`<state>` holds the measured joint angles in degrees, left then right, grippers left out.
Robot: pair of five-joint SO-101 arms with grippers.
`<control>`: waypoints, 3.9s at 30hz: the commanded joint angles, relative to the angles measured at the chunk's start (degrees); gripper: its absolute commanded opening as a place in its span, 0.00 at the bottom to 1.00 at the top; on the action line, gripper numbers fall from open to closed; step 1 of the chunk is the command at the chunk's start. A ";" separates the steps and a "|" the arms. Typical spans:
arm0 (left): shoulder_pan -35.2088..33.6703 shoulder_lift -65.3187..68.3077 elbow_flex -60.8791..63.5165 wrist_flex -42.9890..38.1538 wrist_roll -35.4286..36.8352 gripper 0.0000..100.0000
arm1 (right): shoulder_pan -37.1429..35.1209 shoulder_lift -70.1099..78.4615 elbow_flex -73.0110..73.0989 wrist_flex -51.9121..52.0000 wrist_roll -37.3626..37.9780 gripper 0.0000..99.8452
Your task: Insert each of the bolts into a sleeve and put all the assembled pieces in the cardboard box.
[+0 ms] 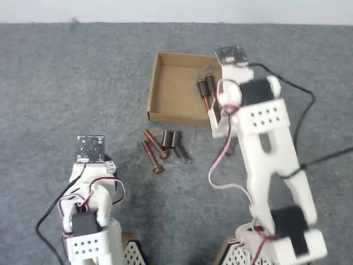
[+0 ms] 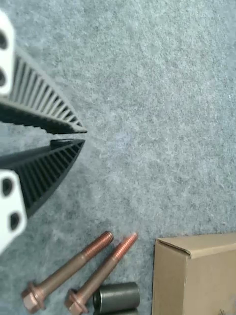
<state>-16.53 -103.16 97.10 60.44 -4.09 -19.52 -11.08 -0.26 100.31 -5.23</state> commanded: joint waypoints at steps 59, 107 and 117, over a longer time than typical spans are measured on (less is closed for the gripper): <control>-12.22 -0.97 -0.57 -0.18 -0.88 0.01 | -19.82 24.13 8.09 -41.36 -8.26 0.09; -12.22 -0.97 -0.57 -1.05 -0.97 0.01 | -15.60 31.60 -0.26 -43.30 -8.18 0.09; -12.22 -0.97 -0.57 -1.05 -0.97 0.01 | -15.96 22.20 0.09 -27.21 -8.18 0.09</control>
<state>-28.66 -103.16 97.10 60.44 -4.62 -36.13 17.67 1.93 71.03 -12.88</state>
